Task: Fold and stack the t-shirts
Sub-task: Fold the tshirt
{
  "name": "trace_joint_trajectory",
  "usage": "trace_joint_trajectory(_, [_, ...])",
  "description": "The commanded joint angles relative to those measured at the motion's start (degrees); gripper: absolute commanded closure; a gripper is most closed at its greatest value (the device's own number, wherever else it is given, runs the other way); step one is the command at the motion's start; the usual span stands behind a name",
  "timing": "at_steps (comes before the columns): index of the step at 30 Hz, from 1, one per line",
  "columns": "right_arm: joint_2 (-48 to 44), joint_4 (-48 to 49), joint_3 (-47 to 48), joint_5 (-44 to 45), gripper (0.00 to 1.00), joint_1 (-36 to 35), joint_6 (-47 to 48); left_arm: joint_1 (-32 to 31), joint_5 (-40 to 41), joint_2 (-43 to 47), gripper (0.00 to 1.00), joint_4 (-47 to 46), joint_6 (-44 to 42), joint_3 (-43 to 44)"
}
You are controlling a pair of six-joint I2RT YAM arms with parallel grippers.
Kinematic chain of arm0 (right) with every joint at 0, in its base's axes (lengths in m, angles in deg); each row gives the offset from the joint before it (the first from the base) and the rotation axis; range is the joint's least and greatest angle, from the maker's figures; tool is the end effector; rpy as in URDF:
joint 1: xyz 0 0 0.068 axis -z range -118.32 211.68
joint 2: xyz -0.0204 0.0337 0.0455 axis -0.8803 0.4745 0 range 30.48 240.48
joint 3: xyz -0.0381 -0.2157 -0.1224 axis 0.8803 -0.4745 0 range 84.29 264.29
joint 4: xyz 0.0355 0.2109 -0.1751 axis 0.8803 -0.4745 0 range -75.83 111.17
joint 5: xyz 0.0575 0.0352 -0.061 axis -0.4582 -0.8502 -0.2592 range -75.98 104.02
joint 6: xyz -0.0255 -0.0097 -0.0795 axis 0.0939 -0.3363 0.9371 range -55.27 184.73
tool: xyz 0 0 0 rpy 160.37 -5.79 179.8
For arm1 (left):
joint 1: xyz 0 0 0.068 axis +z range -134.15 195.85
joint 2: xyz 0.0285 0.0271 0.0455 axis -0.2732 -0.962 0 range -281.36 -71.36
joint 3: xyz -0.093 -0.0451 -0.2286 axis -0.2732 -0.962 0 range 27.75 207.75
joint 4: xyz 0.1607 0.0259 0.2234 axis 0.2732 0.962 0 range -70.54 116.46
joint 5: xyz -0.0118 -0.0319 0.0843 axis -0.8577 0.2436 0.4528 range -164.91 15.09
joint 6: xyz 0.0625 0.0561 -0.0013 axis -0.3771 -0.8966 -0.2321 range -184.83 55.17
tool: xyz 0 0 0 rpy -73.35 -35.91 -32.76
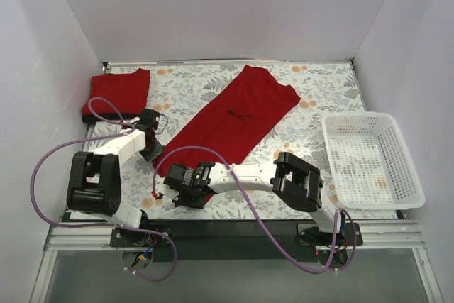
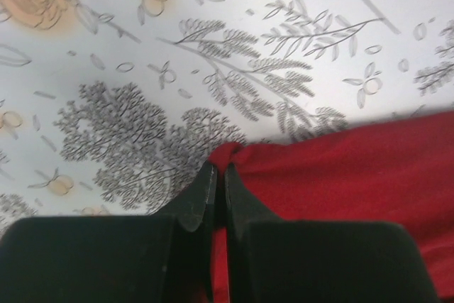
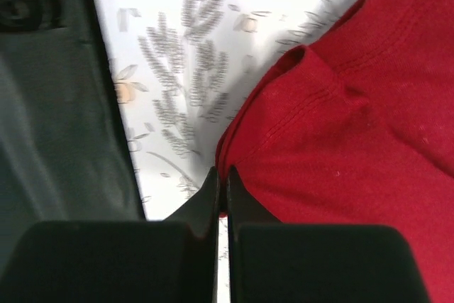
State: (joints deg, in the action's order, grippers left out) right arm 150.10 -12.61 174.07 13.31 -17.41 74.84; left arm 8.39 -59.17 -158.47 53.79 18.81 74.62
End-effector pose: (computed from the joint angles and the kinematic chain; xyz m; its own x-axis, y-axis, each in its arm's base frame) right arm 0.0863 0.4528 0.1132 0.0055 -0.8982 -0.4395 -0.9974 0.0268 -0.0671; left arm 0.2845 -0.0171 0.0922 -0.1590 -0.9439 -0.2894 -0.9439 0.2313 -0.2356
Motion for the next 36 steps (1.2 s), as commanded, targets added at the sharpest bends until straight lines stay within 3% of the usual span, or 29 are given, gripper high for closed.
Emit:
trace_joint_trajectory(1, [-2.80, -2.34, 2.50, -9.03, 0.99, -0.54, 1.75, 0.08, 4.02, 2.37, 1.00, 8.64, 0.30, 1.19])
trace_joint_trajectory(5, [-4.82, -4.62, 6.36, -16.16, 0.99, -0.45, 2.98, 0.78, 6.31, 7.21, 1.00, 12.51, 0.21, 3.22])
trace_joint_trajectory(13, [-9.83, -5.42, 4.10, -15.03, 0.99, 4.98, 2.81, 0.96, 7.02, 9.77, 1.00, 16.39, -0.67, 10.16])
trace_joint_trajectory(25, [-19.06, -5.42, -5.39, -9.67, 0.99, 22.20, 4.04, -0.09, -12.83, -9.45, 1.00, 12.43, -1.46, 34.22])
trace_joint_trajectory(36, [-18.72, -5.86, -7.51, -3.25, 0.99, 30.13, 5.71, -4.93, -19.53, -29.60, 1.00, 10.50, -1.11, 54.19])
